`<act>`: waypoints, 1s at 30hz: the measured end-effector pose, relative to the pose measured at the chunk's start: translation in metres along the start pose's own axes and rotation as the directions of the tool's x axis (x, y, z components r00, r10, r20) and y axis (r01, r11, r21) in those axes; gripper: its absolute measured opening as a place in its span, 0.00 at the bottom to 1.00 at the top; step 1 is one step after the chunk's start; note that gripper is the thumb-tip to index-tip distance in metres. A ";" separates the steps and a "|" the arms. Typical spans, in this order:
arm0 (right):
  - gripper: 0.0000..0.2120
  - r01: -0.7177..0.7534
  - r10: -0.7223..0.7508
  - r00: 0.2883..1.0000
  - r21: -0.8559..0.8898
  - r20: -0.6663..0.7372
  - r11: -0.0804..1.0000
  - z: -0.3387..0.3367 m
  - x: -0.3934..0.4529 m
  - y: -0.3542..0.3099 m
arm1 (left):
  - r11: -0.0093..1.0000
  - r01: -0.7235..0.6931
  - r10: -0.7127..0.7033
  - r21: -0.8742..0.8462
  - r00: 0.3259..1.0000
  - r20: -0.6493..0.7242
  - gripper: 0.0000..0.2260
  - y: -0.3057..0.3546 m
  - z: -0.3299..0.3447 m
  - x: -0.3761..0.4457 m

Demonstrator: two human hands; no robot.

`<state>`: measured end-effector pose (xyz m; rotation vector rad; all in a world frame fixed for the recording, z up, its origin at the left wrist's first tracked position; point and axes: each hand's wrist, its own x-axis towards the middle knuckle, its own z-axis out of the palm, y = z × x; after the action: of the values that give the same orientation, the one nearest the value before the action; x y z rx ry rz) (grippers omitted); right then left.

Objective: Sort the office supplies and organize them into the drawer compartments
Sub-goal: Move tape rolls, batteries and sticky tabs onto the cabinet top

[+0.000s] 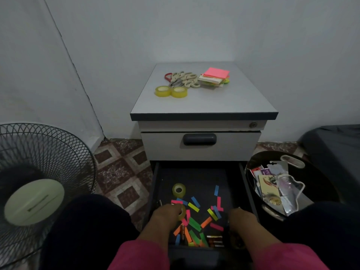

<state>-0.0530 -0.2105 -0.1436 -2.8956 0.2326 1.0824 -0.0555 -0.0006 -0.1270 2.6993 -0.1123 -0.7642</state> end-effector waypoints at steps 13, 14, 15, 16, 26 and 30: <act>0.12 0.133 -0.085 0.980 0.277 -0.178 0.951 -0.008 0.009 -0.014 | 0.989 0.000 -0.010 0.146 0.998 0.068 0.10 -0.001 -0.002 0.014; 0.12 0.144 -0.098 0.980 0.277 -0.176 0.950 -0.007 0.008 -0.016 | 0.987 0.012 -0.029 0.161 0.995 0.100 0.10 -0.001 -0.001 0.015; 0.12 0.156 -0.112 0.978 0.266 -0.174 0.951 -0.006 0.008 -0.019 | 0.986 0.016 -0.034 0.163 0.993 0.113 0.10 -0.001 0.002 0.016; 0.11 0.172 -0.131 0.976 0.248 -0.174 0.954 -0.004 0.008 -0.021 | 0.986 0.010 -0.028 0.167 0.994 0.107 0.11 -0.001 0.003 0.018; 0.25 0.470 -0.513 0.838 -0.232 -0.188 0.852 0.008 0.006 -0.041 | 0.971 0.067 -0.032 0.228 0.988 -0.154 0.30 -0.010 0.000 0.034; 0.24 0.453 -0.516 0.842 -0.315 -0.157 0.834 0.013 0.011 -0.043 | 0.981 0.107 -0.101 0.160 0.994 -0.047 0.35 -0.016 0.005 0.039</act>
<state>-0.0462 -0.1681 -0.1610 -3.0353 -0.6740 0.7216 -0.0249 0.0070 -0.1553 2.8924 -0.0246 -0.7630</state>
